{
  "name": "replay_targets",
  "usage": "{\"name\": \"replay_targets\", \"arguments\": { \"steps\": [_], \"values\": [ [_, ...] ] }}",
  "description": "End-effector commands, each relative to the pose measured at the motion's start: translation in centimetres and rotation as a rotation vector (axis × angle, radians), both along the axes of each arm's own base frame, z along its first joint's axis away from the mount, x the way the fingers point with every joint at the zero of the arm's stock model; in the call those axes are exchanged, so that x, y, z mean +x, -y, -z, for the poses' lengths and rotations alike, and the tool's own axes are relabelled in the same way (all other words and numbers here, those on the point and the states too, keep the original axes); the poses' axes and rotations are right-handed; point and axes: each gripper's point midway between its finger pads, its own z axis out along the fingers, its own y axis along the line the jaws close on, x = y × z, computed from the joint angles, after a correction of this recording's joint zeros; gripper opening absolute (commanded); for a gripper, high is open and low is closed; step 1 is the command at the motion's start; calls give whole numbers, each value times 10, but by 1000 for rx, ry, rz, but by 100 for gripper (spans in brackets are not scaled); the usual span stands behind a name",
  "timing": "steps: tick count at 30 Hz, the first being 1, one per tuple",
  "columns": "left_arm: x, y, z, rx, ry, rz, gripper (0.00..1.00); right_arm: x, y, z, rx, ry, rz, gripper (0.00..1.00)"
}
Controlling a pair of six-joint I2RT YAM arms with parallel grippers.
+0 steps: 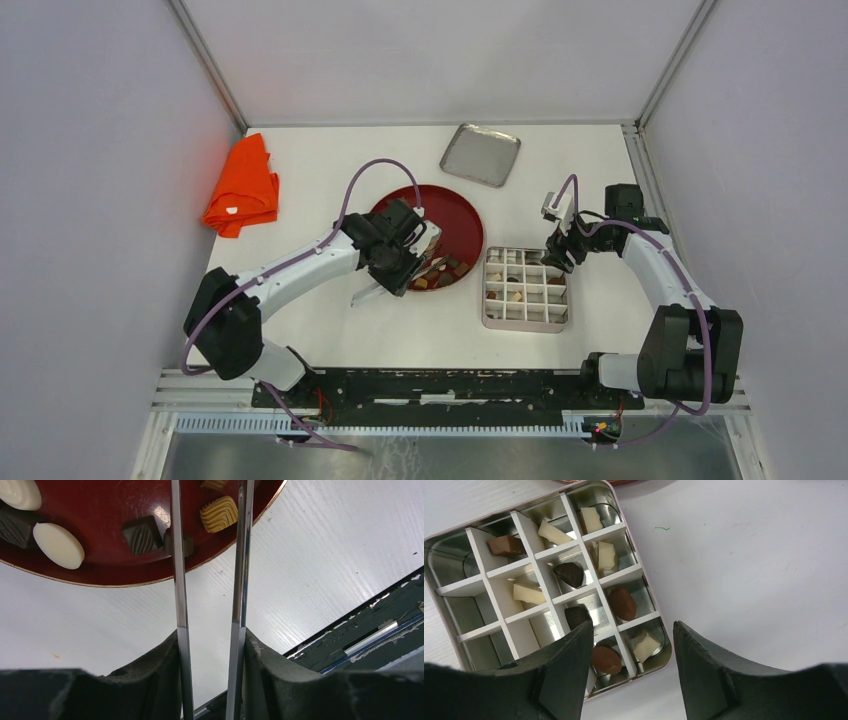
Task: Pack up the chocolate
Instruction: Pick up the fake chocolate from the plate.
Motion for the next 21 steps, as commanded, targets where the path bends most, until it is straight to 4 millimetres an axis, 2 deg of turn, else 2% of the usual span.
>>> {"name": "replay_targets", "arguments": {
  "steps": [1,8,16,21],
  "values": [
    [3,1,-3,2,3,19,47,1,-3,-6,19,20,-23,65],
    [-1,1,-2,1,-16,10,47,1,-3,-6,19,19,-26,65],
    [-5,6,-12,-47,-18,24,47,1,-4,-6,21,20,-27,65],
    [-5,4,-9,-33,-21,20,47,1,-4,-7,22,23,-29,66]
  ]
}}
